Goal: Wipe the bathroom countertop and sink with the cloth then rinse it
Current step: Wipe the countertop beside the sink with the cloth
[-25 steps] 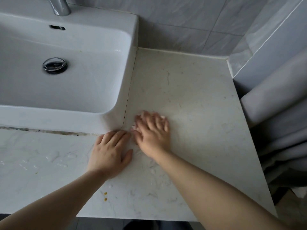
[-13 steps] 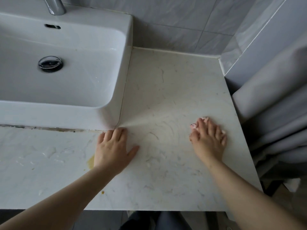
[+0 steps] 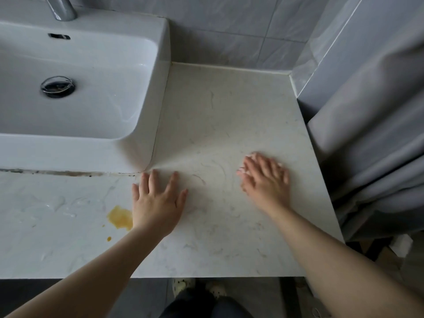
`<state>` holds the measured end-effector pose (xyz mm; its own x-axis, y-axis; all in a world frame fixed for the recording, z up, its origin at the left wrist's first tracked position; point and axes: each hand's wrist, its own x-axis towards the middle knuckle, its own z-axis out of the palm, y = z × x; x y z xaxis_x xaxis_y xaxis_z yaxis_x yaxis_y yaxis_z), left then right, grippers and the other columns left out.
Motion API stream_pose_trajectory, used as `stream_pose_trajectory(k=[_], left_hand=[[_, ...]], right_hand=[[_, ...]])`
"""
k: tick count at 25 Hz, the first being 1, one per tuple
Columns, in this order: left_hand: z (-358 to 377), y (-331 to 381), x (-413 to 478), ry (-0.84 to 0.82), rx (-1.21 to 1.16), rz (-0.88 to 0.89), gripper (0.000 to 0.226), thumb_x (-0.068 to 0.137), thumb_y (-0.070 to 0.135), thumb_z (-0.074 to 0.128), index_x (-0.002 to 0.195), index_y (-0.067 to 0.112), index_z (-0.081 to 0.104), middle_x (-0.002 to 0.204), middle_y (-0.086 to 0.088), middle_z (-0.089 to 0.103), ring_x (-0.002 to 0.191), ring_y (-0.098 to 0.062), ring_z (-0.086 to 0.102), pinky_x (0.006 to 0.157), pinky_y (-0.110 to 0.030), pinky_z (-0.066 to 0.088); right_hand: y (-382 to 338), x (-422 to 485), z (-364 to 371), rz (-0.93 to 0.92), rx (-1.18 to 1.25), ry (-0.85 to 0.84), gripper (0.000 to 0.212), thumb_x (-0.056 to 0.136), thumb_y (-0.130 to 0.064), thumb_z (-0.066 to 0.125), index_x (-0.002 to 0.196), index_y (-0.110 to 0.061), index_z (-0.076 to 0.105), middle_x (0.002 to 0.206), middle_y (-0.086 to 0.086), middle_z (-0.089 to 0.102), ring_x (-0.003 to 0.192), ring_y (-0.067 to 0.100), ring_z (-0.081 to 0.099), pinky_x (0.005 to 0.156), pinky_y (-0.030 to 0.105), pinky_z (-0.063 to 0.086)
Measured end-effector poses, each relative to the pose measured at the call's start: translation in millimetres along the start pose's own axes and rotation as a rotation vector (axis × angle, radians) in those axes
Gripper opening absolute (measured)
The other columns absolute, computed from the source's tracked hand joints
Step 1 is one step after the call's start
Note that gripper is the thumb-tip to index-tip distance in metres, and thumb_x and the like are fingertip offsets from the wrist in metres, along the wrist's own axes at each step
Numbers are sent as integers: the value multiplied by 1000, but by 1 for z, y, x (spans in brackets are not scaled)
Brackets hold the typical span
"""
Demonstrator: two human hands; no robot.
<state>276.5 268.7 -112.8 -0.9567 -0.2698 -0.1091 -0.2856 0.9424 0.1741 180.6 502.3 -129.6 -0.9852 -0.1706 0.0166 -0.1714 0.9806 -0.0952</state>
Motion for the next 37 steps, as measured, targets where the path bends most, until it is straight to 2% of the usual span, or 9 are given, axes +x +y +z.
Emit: stream_pose_trajectory(k=[5, 12, 14, 18, 22, 26, 29, 32, 37], left_hand=[[1, 8, -4, -116, 81, -37, 87, 75, 79, -2, 149, 31, 4, 155, -18, -2, 142, -36, -9, 113, -51, -3], [-11, 4, -3, -269, 141, -10, 112, 53, 93, -2, 146, 32, -14, 155, -12, -19, 141, -29, -23, 110, -61, -6], [-15, 1, -1, -304, 134, 6, 119, 45, 96, -1, 145, 34, -16, 154, -10, -21, 140, -27, -24, 109, -63, -5], [-18, -5, -3, -329, 103, 52, 136, 26, 101, -3, 145, 35, -16, 154, -10, -23, 140, -27, -25, 110, -59, -5], [-22, -12, -1, -371, 100, 90, 135, 29, 100, 13, 145, 36, -17, 153, -10, -25, 140, -26, -26, 112, -57, -6], [-23, -33, -1, -343, 88, 193, 143, 17, 103, 3, 144, 39, -14, 155, -4, -23, 141, -21, -23, 113, -52, -6], [-28, -56, 0, -345, 57, 278, 138, 22, 102, 2, 144, 40, -13, 155, 7, -20, 138, -11, -27, 111, -55, -10], [-30, -80, -3, -295, 66, 296, 138, 26, 101, 2, 147, 36, -6, 156, 9, -15, 138, -12, -27, 110, -57, -12], [-33, -96, -12, -286, 50, 197, 126, 43, 97, 22, 148, 32, -7, 155, 10, -18, 141, -13, -22, 108, -61, -11]], right_hand=[[49, -39, -13, 291, 8, 23, 77, 76, -58, 5, 144, -37, 34, 157, -2, 25, 144, 27, 17, 115, 49, 8], [-6, -53, -6, -179, -14, -57, 57, 90, -55, 20, 142, -37, 38, 155, -1, 30, 142, 29, 28, 114, 47, 6], [33, -55, -7, -69, -23, -112, 66, 85, -58, 3, 147, -43, 19, 160, -7, 9, 147, 24, 8, 116, 46, -1], [47, -67, -10, 282, -17, -11, 69, 83, -54, 8, 148, -37, 25, 159, -1, 16, 146, 27, 10, 115, 50, 3], [-42, -75, -1, -18, 24, 25, 57, 86, -50, 29, 133, -28, 54, 143, 7, 48, 132, 36, 43, 108, 49, 15], [-65, -66, 2, -287, -4, -35, 55, 87, -53, 29, 132, -32, 54, 142, 0, 50, 131, 31, 46, 112, 47, 21], [-42, -51, -4, 19, -3, -92, 70, 81, -57, 10, 144, -37, 35, 156, -2, 26, 144, 28, 21, 115, 47, 8], [-78, -44, 0, 330, 47, -15, 71, 81, -54, 12, 144, -34, 35, 157, 2, 24, 145, 30, 16, 114, 49, 4], [-196, -52, 14, -87, 95, 31, 51, 85, -53, 34, 126, -35, 59, 138, 3, 54, 127, 34, 49, 109, 48, 19]])
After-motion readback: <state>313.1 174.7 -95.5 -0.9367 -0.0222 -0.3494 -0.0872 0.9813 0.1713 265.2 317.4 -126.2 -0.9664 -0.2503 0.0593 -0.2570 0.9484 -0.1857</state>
